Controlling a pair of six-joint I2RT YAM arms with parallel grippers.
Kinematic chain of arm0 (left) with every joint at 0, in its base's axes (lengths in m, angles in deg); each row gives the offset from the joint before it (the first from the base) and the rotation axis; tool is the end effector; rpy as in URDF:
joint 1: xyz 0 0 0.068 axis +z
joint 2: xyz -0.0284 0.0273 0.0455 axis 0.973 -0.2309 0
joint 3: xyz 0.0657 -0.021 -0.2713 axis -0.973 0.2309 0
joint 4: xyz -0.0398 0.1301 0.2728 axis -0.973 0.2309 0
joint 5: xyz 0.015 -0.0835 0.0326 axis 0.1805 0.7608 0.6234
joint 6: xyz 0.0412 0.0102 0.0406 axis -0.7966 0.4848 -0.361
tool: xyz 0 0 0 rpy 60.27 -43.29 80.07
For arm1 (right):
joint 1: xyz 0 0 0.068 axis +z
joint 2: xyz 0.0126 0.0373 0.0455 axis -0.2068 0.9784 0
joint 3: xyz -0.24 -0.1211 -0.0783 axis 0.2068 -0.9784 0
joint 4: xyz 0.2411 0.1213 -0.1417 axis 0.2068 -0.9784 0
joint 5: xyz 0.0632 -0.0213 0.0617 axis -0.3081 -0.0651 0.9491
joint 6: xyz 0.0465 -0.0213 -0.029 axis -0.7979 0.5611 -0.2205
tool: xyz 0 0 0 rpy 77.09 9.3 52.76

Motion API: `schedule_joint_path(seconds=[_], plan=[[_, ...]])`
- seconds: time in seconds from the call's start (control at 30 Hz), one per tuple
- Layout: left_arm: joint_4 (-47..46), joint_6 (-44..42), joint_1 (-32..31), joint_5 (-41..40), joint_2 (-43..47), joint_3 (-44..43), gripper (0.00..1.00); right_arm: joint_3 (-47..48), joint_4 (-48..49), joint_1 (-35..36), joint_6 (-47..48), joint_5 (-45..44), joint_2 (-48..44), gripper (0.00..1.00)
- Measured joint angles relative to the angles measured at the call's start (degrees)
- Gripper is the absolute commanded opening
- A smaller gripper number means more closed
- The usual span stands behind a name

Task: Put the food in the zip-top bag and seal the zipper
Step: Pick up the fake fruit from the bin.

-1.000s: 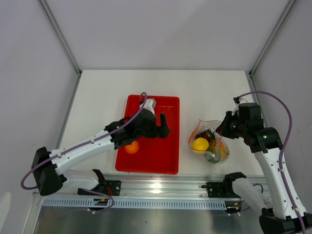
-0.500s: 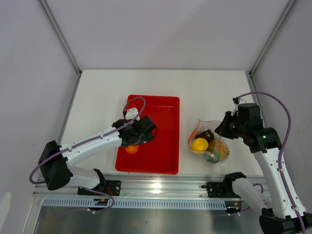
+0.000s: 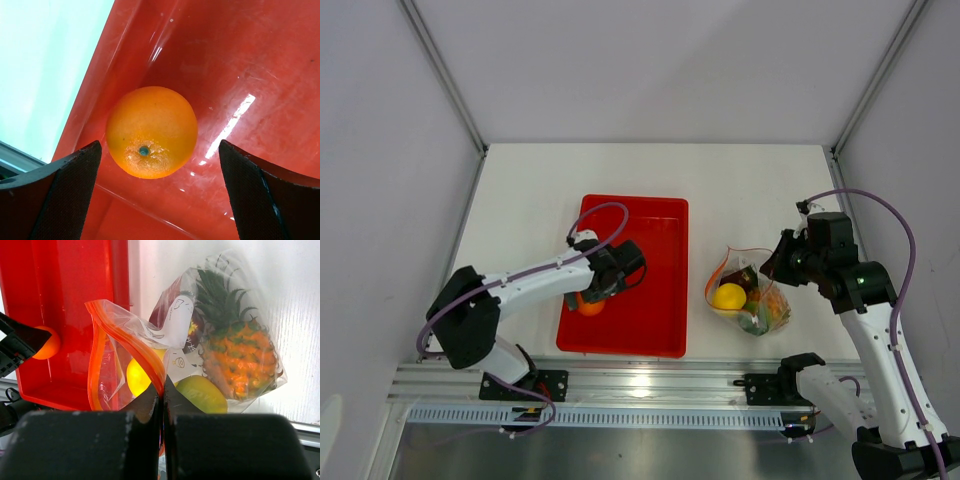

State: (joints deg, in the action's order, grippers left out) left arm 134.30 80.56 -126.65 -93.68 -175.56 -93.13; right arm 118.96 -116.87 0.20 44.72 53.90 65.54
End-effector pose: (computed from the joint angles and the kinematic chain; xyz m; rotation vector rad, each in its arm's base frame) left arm 0.2057 -0.2108 0.1936 -0.5842 2.5625 0.3000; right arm 0.1869 0.0465 0.3605 0.1427 2.3916 0.4606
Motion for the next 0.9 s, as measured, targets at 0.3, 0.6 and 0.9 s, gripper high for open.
schedule_joint_path(seconds=[0.3, 0.6, 0.9], plan=[[-1.62, 0.48, 1.20, 0.26, -2.58, 0.00, 1.00, -0.20, 0.02, 0.00, -0.02, 0.09, 0.00, 0.00], [-5.27, 0.94, 1.40, 1.46, -4.04, 1.36, 0.92, -0.20, 0.02, 0.00, -0.02, 0.09, 0.00, 0.00], [-10.32, -0.46, 1.44, 1.88, -3.63, 3.76, 0.71, -0.20, 0.00, 0.00, -0.02, 0.07, 0.00, 0.00]])
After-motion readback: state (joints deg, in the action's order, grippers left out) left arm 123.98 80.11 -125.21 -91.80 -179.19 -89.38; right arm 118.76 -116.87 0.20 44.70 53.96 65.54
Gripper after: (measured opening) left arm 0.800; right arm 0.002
